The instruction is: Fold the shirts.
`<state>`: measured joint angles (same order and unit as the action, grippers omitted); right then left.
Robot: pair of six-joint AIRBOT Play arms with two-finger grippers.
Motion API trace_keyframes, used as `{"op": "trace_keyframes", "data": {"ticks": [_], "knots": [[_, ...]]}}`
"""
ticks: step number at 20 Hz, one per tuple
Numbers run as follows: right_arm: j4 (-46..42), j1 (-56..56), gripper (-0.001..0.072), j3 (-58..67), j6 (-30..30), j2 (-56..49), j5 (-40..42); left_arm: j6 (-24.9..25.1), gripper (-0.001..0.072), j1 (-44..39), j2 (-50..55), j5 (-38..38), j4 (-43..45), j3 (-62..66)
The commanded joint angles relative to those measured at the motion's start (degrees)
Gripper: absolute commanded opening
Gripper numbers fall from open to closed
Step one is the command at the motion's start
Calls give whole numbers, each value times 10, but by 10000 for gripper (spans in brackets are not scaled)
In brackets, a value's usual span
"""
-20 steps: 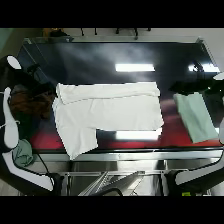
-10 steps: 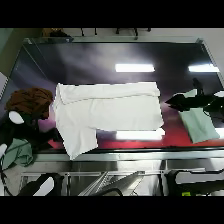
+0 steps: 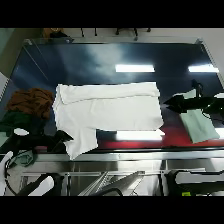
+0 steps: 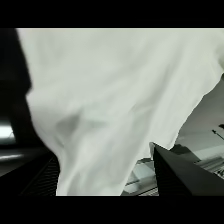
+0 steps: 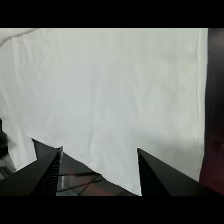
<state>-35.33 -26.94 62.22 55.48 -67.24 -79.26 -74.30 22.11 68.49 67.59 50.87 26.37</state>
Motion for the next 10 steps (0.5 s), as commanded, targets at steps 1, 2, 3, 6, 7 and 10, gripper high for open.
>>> {"op": "trace_keyframes", "data": {"ticks": [1,2,3,6,7,10], "knots": [[-17,0,533,-3,7,15,-18,41,649,3,71,-35,-23,49],[-40,0,532,-10,29,18,-18,47,647,2,85,-30,-32,70],[-64,0,533,-23,49,22,-18,49,432,-3,97,-24,-28,94],[-106,0,532,-82,61,27,-10,70,48,-17,119,4,-24,143],[-117,0,532,-102,61,27,8,70,48,-19,126,13,-24,154],[-123,0,533,-131,59,22,63,70,48,-21,139,39,-24,170]]}}
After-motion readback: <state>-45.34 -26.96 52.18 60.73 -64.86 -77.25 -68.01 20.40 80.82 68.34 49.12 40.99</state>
